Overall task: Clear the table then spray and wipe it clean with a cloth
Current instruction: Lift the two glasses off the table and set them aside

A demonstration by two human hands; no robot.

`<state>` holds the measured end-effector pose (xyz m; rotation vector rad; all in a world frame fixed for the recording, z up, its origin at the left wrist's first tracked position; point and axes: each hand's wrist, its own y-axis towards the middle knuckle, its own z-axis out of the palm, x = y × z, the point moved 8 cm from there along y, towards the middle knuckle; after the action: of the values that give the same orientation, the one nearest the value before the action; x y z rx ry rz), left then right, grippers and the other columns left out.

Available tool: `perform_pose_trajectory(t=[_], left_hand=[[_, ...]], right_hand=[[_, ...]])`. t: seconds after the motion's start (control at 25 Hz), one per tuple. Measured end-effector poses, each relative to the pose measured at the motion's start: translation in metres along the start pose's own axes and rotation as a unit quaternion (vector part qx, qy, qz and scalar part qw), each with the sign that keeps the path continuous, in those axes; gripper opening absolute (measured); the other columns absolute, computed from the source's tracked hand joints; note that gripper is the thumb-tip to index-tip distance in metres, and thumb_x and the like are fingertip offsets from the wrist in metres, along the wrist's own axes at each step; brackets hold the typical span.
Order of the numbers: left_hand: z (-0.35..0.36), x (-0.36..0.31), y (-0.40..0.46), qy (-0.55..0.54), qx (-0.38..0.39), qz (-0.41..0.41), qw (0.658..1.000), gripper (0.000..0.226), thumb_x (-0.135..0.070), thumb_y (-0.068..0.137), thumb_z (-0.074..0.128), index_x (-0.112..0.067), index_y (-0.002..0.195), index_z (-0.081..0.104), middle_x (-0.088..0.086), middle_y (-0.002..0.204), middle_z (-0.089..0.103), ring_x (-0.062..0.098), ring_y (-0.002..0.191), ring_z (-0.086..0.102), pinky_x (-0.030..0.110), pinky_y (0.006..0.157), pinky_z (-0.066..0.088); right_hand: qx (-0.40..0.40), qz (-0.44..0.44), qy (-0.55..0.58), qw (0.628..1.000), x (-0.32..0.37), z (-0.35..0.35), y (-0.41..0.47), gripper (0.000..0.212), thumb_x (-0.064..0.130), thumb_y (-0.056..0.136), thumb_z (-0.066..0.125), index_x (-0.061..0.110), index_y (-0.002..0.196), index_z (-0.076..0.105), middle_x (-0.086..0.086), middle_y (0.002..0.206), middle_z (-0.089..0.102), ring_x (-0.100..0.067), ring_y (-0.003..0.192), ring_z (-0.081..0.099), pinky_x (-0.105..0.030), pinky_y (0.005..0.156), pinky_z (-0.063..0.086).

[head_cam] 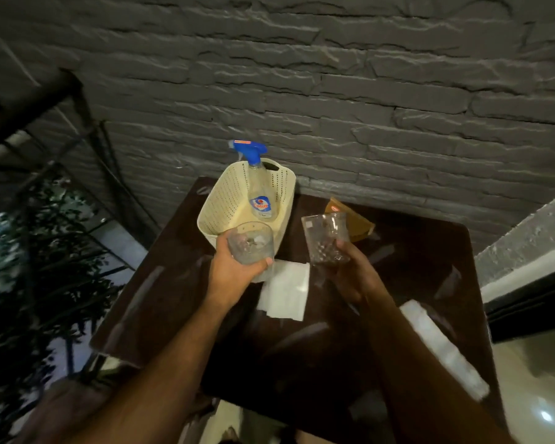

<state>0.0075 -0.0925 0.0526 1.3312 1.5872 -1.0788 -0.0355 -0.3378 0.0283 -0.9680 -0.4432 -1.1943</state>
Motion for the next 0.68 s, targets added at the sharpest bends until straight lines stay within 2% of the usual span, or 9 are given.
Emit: perform_pose_trajectory(t=[0.08,0.16,0.24,0.32,0.4,0.44,0.48,0.6,0.68], left_hand=[[-0.043,0.010,-0.006,-0.020,-0.035,-0.004,0.999,0.091,-0.037,0.049,0.091,-0.036,0.124,0.039,-0.014,0.118,0.055,0.009,0.114,0.054,0.032,0.095,0.049],[-0.082,0.022,-0.016,-0.031,-0.065,-0.009,0.997,0.087,-0.033,0.051,0.091,-0.041,0.120,0.039,-0.018,0.113,0.057,0.006,0.109,0.057,0.028,0.093,0.049],[-0.133,0.038,-0.031,-0.032,-0.110,-0.017,0.993,0.085,-0.028,0.054,0.091,-0.037,0.121,0.040,-0.018,0.109,0.058,0.006,0.106,0.059,0.025,0.092,0.048],[-0.187,0.059,-0.048,-0.031,-0.155,-0.023,0.987,0.090,-0.033,0.050,0.092,-0.030,0.125,0.042,-0.014,0.111,0.061,0.007,0.105,0.060,0.027,0.094,0.049],[-0.248,0.087,-0.073,-0.034,-0.194,-0.036,0.980,0.088,-0.025,0.053,0.093,-0.028,0.125,0.042,-0.019,0.110,0.058,0.002,0.101,0.059,0.018,0.090,0.047],[-0.276,0.098,-0.087,-0.033,-0.213,-0.041,0.976,0.085,-0.020,0.055,0.092,-0.028,0.123,0.041,-0.022,0.109,0.055,0.000,0.100,0.057,0.011,0.086,0.044],[-0.305,0.110,-0.102,-0.030,-0.235,-0.046,0.970,0.083,-0.016,0.057,0.091,-0.028,0.121,0.040,-0.023,0.108,0.053,0.001,0.099,0.055,0.007,0.084,0.042],[-0.388,0.161,-0.160,-0.027,-0.298,-0.084,0.950,0.081,-0.015,0.058,0.091,-0.024,0.123,0.043,-0.014,0.111,0.054,0.001,0.102,0.053,0.011,0.086,0.040],[-0.431,0.204,-0.203,-0.047,-0.337,-0.115,0.933,0.082,-0.012,0.057,0.091,-0.025,0.122,0.044,-0.019,0.110,0.055,-0.006,0.099,0.054,0.006,0.083,0.040]], right_hand=[[0.022,0.000,-0.003,1.000,-0.009,0.026,0.008,0.060,0.030,0.080,0.071,0.011,0.135,0.054,-0.018,0.136,0.060,-0.035,0.125,0.056,-0.048,0.107,0.041],[0.060,-0.015,-0.102,0.993,-0.018,0.062,0.019,0.057,0.017,0.084,0.066,0.009,0.138,0.051,-0.022,0.135,0.058,-0.039,0.126,0.056,-0.049,0.102,0.048],[0.129,-0.022,-0.239,0.962,-0.042,0.124,0.030,0.057,0.006,0.081,0.066,0.010,0.136,0.051,-0.019,0.130,0.062,-0.033,0.120,0.062,-0.047,0.098,0.054],[0.155,-0.032,-0.354,0.922,-0.076,0.185,0.039,0.068,0.008,0.074,0.078,0.013,0.134,0.048,-0.011,0.125,0.065,-0.025,0.113,0.065,-0.043,0.097,0.055],[0.158,-0.045,-0.420,0.893,-0.120,0.247,0.037,0.080,0.010,0.066,0.086,0.017,0.131,0.040,0.002,0.117,0.061,-0.012,0.105,0.064,-0.021,0.089,0.056],[0.159,-0.046,-0.425,0.890,-0.142,0.272,0.032,0.081,0.003,0.067,0.086,0.017,0.128,0.036,0.007,0.110,0.058,-0.006,0.098,0.062,-0.011,0.078,0.053],[0.165,-0.053,-0.431,0.885,-0.164,0.293,0.028,0.080,-0.005,0.067,0.084,0.017,0.127,0.035,0.010,0.107,0.055,-0.002,0.093,0.060,-0.009,0.071,0.052],[0.213,-0.040,-0.478,0.851,-0.253,0.343,0.018,0.070,0.004,0.062,0.088,0.025,0.116,0.049,0.005,0.106,0.061,-0.004,0.089,0.067,-0.022,0.073,0.058],[0.249,-0.026,-0.483,0.839,-0.312,0.367,0.007,0.075,0.017,0.057,0.093,0.016,0.120,0.053,-0.008,0.112,0.062,-0.017,0.097,0.066,-0.042,0.079,0.058]])
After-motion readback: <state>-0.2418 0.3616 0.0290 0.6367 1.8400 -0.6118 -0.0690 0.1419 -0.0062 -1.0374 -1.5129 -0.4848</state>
